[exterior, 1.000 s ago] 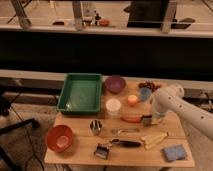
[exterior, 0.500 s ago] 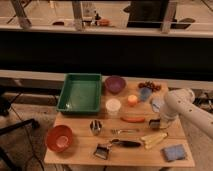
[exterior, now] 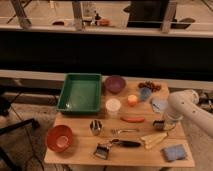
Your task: Wipe table surface with eraser
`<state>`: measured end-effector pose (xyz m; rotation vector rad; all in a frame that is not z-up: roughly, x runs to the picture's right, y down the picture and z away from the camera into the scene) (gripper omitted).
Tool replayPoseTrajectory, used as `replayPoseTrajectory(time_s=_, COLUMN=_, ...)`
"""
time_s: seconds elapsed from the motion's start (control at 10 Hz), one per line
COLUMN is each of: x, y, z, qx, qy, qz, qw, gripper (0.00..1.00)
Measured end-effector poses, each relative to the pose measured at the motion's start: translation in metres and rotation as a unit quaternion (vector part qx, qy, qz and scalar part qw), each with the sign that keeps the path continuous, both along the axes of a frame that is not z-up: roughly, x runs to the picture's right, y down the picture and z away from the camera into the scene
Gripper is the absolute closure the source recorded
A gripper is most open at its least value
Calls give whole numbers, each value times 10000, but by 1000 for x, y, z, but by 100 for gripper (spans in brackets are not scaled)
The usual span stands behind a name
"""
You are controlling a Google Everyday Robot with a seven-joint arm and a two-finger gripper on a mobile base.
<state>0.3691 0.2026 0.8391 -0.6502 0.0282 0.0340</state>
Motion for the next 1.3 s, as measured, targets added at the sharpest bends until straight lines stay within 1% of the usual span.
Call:
replayPoseTrajectory(time_s=0.5, x=26, y=-6, z=13, qx=24, qy=313, qz=122, qw=9994, gripper=98)
replayPoseTrajectory(time_s=0.8, x=33, y=-13, z=24, qx=38, qy=432, qz=166, qw=9989, gripper=98)
replayPoseTrajectory(time_s=1.0, x=32, y=-18, z=29, qx=64, qy=442, qz=156, qw=9989, gripper=98)
replayPoseTrajectory(time_s=1.3, x=21, y=-27, z=36, qx=111, qy=384, qz=124, qw=9991, gripper=98)
